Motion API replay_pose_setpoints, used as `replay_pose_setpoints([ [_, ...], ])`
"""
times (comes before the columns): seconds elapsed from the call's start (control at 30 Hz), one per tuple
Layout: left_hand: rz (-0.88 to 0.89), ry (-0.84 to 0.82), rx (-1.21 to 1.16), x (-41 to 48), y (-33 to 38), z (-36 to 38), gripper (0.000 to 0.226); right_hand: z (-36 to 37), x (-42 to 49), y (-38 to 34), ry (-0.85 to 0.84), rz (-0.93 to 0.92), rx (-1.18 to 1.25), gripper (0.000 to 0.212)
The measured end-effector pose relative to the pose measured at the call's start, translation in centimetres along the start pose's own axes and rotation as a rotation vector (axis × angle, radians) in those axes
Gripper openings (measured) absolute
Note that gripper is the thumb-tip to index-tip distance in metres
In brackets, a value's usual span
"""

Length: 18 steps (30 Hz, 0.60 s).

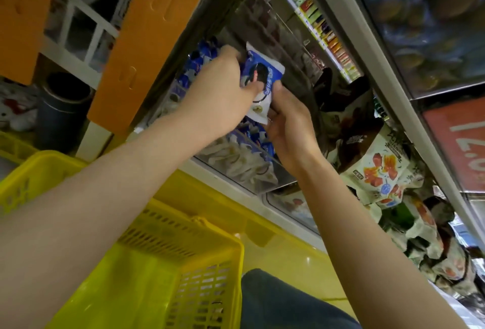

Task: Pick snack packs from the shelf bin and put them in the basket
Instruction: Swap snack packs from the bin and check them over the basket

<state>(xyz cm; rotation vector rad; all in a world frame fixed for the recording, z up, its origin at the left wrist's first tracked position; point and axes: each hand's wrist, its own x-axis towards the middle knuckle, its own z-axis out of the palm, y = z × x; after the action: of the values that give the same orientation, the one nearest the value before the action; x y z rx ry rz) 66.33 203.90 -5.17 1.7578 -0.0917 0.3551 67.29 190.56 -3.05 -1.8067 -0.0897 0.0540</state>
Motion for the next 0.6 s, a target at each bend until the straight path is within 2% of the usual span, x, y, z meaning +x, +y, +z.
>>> replay_pose_setpoints([
  [0.1,-0.066,-0.025,-0.129,1.0,-0.4,-0.2,0.035,-0.7,1.5,0.5,0.121,-0.011,-0.196,0.043],
  [0.2,-0.072,0.004,-0.169,1.4,-0.7,-0.6,0.026,-1.3,3.6,1.6,0.239,0.085,-0.436,0.032],
  [0.27,-0.076,0.026,-0.176,1.5,-0.8,-0.7,0.025,-1.6,4.9,2.5,0.221,0.21,-0.625,0.023],
  [0.33,-0.067,0.039,-0.18,1.5,-0.9,-0.7,0.027,-1.5,6.0,3.0,0.208,0.247,-0.768,0.025],
  [0.5,-0.063,0.027,-0.209,1.5,-0.9,-0.9,0.032,0.1,6.5,2.7,0.101,0.208,-0.87,0.034],
  [0.6,-0.061,0.007,-0.23,1.2,-0.8,-0.9,0.031,0.1,6.7,2.9,0.147,0.223,-0.832,0.03],
])
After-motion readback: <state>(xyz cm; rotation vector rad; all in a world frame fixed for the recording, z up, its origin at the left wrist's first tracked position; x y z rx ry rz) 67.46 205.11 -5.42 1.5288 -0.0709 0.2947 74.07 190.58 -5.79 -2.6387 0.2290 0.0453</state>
